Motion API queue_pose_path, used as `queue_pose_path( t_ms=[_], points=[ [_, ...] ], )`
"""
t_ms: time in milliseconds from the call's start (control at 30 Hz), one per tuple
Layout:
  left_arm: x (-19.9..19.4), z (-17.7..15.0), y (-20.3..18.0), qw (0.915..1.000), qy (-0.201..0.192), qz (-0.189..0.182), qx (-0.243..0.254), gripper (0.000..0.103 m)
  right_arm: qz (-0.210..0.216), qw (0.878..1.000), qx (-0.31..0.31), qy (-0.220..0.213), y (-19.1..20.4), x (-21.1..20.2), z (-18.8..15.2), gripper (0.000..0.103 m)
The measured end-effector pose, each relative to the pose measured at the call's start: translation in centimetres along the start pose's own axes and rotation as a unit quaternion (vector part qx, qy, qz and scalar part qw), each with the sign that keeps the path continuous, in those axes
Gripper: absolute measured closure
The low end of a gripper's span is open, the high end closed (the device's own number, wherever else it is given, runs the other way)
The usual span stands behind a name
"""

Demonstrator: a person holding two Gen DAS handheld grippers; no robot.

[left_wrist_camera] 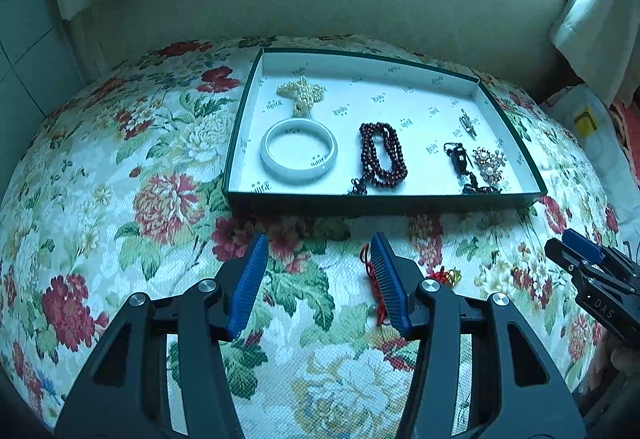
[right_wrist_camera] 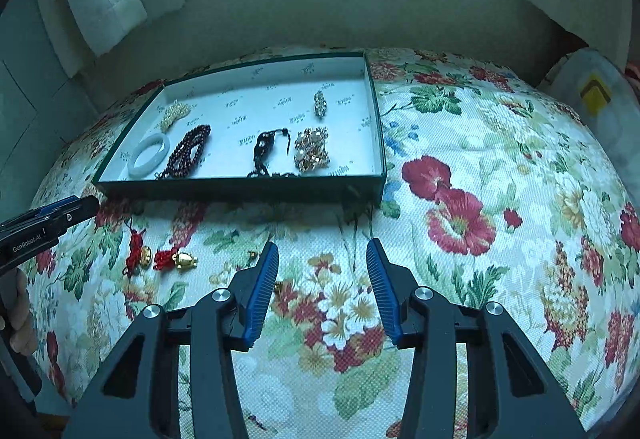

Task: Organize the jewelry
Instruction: 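Withdraw both grippers from the box toward the red tassels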

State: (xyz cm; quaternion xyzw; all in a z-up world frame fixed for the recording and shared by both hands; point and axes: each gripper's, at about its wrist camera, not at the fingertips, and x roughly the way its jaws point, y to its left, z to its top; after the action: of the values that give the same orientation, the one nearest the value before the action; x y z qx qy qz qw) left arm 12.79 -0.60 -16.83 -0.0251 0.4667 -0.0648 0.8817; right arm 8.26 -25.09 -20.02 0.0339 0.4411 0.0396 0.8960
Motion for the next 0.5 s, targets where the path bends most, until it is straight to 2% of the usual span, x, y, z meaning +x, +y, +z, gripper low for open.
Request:
queue_pose_path(
  t_ms=[233, 500],
  points=[
    [0.2, -2.0, 0.2, 0.9998, 0.018, 0.002, -0.003, 0.05, 0.015, 1.0, -0.011, 0.023, 0.9, 1.2, -1.4, 0.075],
    [0.6, -2.4, 0.4, 0.9997, 0.025, 0.002, -0.005, 0.05, 0.02, 0.999, -0.031, 0.031, 2.2, 2.3, -1.5, 0.08]
  ],
)
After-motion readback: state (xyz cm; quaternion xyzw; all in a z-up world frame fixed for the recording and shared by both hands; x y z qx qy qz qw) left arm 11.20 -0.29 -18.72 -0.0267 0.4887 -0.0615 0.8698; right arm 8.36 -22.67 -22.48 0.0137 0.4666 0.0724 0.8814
